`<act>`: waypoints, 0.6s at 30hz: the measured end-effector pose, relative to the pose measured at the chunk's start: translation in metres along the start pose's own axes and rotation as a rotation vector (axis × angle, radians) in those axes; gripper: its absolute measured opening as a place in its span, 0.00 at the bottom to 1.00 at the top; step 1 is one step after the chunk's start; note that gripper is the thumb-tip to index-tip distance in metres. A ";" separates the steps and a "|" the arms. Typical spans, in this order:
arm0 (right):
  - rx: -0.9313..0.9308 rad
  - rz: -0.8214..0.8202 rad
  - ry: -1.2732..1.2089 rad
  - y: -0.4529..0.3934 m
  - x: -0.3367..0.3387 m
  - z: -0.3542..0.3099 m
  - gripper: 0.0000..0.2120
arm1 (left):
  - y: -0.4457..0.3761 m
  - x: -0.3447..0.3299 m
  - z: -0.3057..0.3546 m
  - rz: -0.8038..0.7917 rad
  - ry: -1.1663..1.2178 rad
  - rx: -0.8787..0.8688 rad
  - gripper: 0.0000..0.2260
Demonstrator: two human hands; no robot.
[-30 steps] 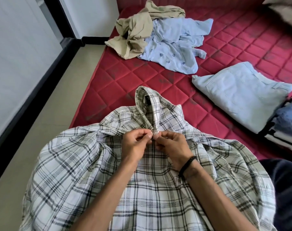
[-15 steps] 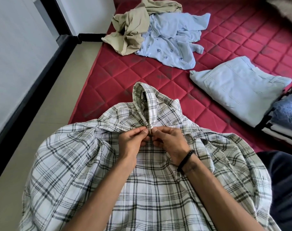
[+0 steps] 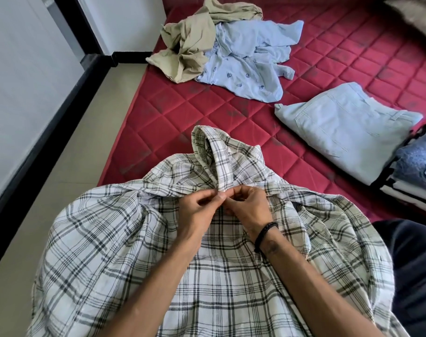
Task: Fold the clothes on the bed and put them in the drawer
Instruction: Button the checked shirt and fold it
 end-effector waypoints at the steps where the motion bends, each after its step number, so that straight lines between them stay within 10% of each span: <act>1: 0.023 0.005 0.025 0.001 -0.001 -0.001 0.09 | -0.001 0.001 0.001 0.018 -0.038 -0.017 0.07; 14: 0.210 0.115 0.349 0.000 -0.003 -0.018 0.05 | -0.012 0.000 0.004 -0.018 -0.248 -0.046 0.10; 18: 0.119 -0.027 0.215 0.000 -0.007 -0.012 0.07 | -0.008 -0.005 0.032 -0.133 -0.535 -0.421 0.09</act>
Point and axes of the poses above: each hand's wrist, its own y-axis away from the middle knuckle, its own x-axis out of the back of the hand, z = x × y, the point moved 7 cm from there along -y, towards the middle knuckle, and after that the axes turned 13 degrees about y, right-handed, at the moved point
